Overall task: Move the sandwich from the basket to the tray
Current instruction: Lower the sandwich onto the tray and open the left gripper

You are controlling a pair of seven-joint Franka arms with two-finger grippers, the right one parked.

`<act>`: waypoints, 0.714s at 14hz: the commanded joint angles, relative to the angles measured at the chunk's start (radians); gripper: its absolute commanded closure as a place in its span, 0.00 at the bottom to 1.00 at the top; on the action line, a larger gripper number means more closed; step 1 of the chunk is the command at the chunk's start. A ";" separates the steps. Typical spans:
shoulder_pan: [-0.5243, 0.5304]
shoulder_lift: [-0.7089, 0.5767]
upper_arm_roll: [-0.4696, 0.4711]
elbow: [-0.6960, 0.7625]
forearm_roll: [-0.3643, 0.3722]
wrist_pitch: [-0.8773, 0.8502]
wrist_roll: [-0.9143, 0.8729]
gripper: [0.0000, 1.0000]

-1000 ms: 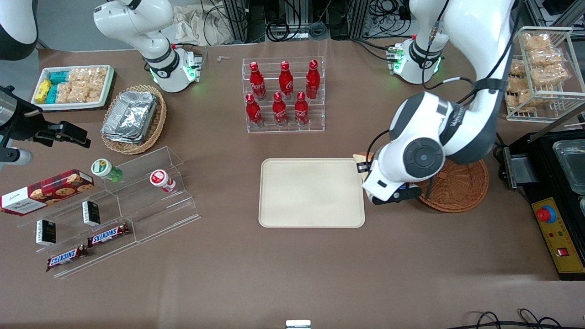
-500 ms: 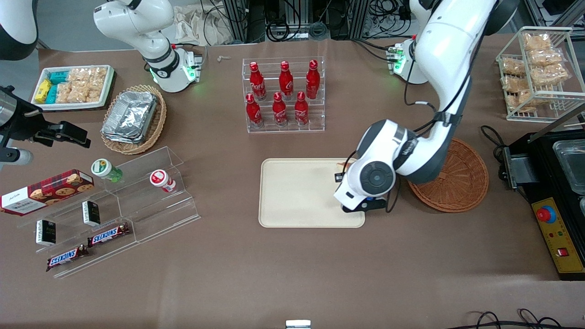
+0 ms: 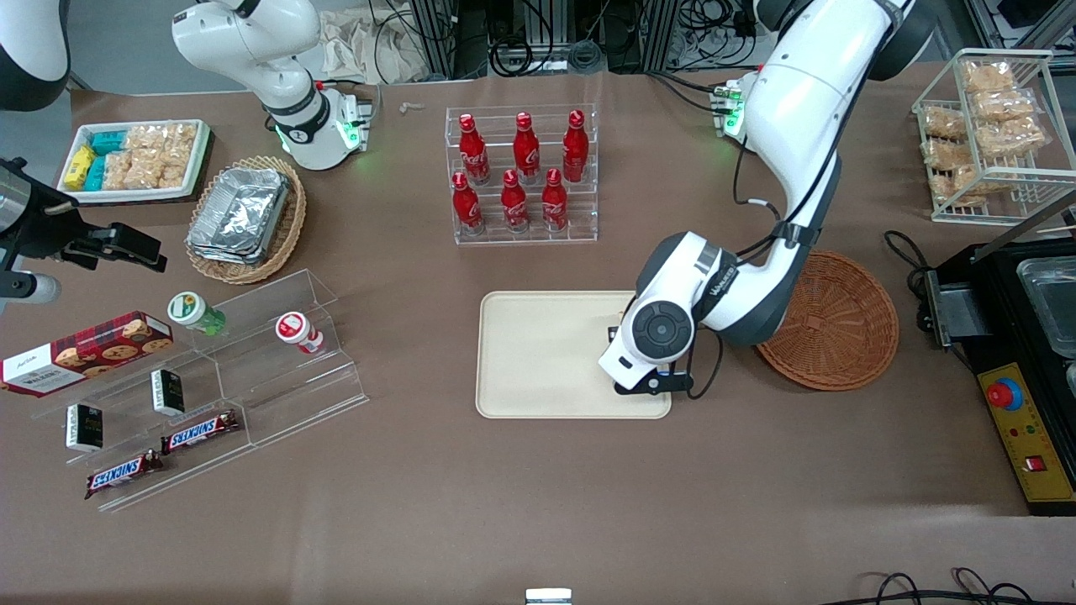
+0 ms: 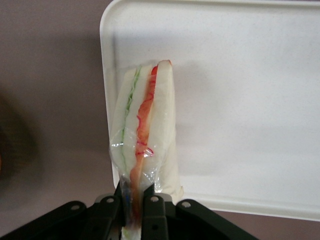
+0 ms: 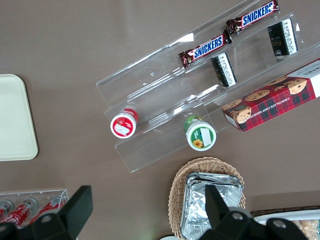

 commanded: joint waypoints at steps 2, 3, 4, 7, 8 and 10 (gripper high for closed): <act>0.002 0.034 0.005 0.031 0.013 0.008 0.052 0.94; 0.002 0.042 0.005 0.031 0.010 0.011 0.064 0.90; 0.002 0.045 0.005 0.031 0.013 0.011 0.064 0.78; 0.003 0.043 0.007 0.033 0.009 0.013 0.063 0.00; 0.010 0.037 0.007 0.031 0.009 0.010 0.043 0.00; 0.029 0.018 0.008 0.031 0.006 -0.005 0.040 0.00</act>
